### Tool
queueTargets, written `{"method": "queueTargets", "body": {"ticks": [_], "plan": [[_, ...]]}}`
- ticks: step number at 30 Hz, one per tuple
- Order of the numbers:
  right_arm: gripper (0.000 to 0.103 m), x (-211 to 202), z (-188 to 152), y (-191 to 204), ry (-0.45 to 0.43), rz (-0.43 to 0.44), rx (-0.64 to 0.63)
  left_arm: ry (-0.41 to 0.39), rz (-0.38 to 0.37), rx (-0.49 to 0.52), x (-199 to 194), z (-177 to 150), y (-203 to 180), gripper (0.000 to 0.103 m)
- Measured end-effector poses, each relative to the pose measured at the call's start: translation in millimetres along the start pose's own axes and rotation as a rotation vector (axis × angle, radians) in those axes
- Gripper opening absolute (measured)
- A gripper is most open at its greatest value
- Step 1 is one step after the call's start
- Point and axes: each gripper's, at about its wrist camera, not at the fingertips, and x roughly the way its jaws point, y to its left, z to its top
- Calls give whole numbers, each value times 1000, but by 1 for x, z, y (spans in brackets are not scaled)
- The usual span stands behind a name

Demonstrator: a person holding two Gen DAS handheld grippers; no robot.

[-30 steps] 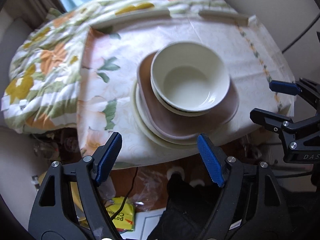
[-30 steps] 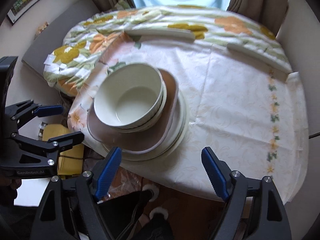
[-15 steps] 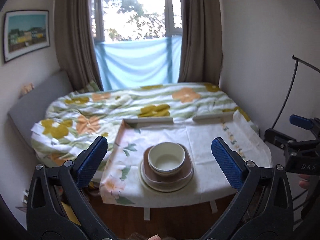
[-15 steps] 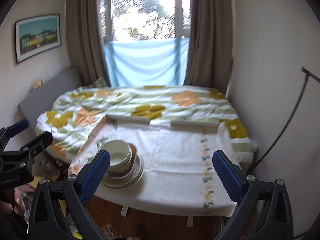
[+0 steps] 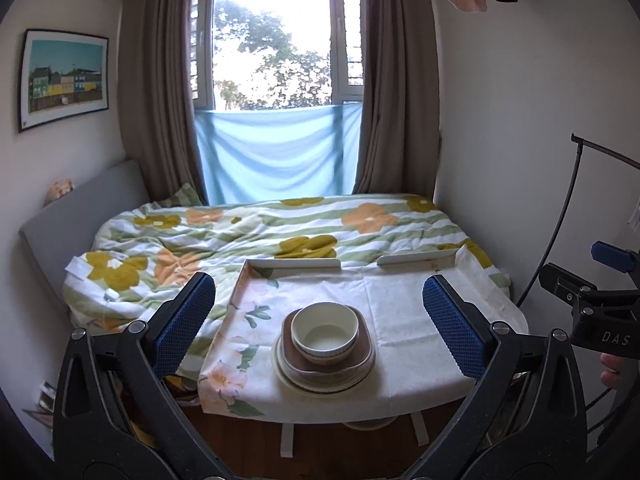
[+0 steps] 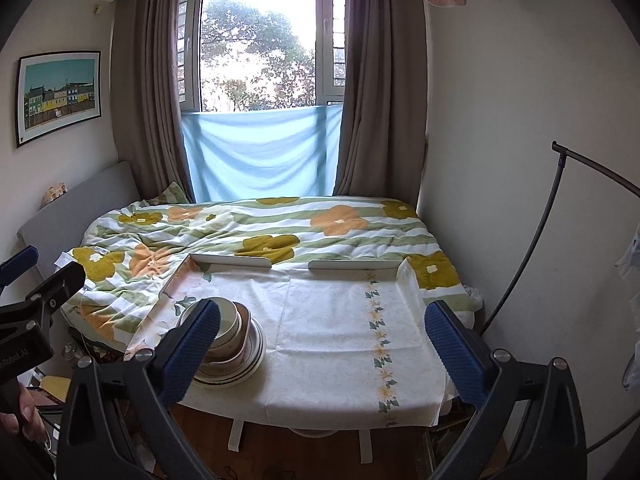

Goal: Organize plates and bowls

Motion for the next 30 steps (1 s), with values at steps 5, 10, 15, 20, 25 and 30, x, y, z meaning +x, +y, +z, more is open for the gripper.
{"method": "queueTargets", "body": {"ticks": [5, 10, 15, 20, 25, 30], "plan": [[102, -8, -1, -2, -13, -1, 2, -4, -7, -2, -4, 1, 0, 103], [102, -9, -2, -3, -14, 0, 4, -4, -9, 6, -7, -1, -2, 103], [102, -11, -2, -1, -11, 0, 5, -7, -12, 5, -8, -1, -2, 103], [102, -12, -3, 0, -3, 3, 6, 6, -8, 5, -7, -1, 0, 103], [102, -12, -4, 1, 0, 3, 8, 5, -6, 8, -8, -2, 1, 103], [102, -12, -6, 2, 1, 10, 11, 5, -10, -1, -10, -3, 3, 103]]}}
